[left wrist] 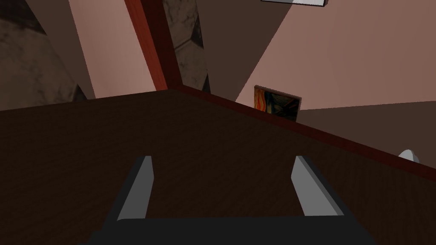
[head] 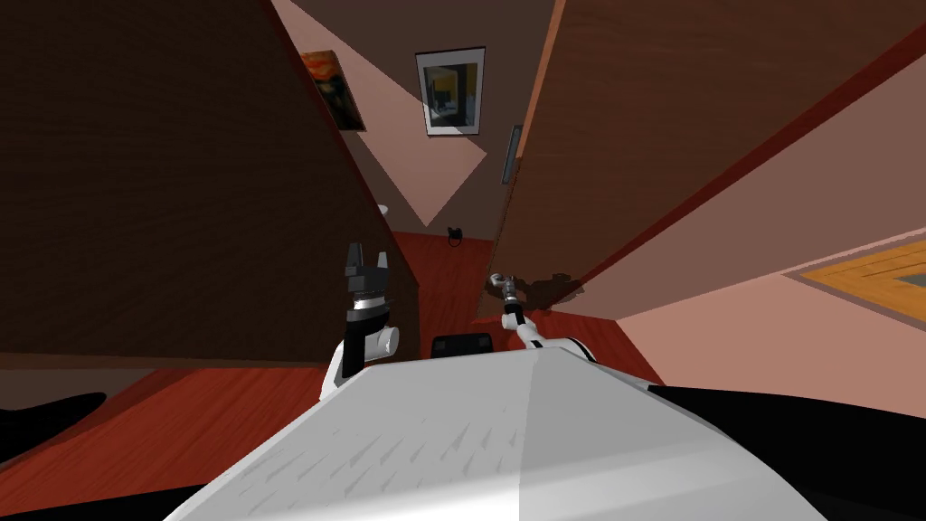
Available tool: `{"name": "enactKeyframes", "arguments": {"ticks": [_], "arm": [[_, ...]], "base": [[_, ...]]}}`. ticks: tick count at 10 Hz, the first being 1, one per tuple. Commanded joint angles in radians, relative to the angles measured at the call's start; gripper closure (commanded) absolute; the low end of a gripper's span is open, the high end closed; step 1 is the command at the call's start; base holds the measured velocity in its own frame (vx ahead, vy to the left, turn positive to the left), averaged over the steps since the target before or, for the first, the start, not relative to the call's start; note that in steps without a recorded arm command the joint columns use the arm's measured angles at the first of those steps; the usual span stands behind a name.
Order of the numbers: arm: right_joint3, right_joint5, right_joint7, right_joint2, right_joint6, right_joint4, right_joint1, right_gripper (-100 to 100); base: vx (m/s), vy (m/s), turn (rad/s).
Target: Pull the door open
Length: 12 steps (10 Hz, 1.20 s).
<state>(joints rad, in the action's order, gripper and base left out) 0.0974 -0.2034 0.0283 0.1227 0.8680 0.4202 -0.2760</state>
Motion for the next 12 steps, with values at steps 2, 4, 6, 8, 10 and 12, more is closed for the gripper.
{"name": "enactKeyframes", "arguments": {"ticks": [2, 4, 6, 8, 10, 12], "arm": [[-0.006, 0.005, -0.034, 0.035, 0.013, 0.014, 0.011, 100], [-0.017, 0.015, -0.057, 0.047, 0.015, 0.013, 0.014, 100], [-0.031, 0.035, -0.088, 0.059, 0.017, 0.01, 0.019, 100], [-0.043, 0.054, -0.113, 0.065, 0.018, 0.007, 0.024, 100], [-0.042, 0.055, -0.113, 0.067, 0.013, 0.002, 0.03, 100], [-0.057, 0.059, -0.138, 0.087, 0.025, 0.008, 0.046, 100]], "base": [[-0.038, -0.028, 0.061], [-0.011, -0.03, 0.063], [-0.026, -0.048, 0.156], [-0.006, -0.019, 0.137], [0.042, -0.004, 0.134], [-0.089, -0.006, 0.145]]}}
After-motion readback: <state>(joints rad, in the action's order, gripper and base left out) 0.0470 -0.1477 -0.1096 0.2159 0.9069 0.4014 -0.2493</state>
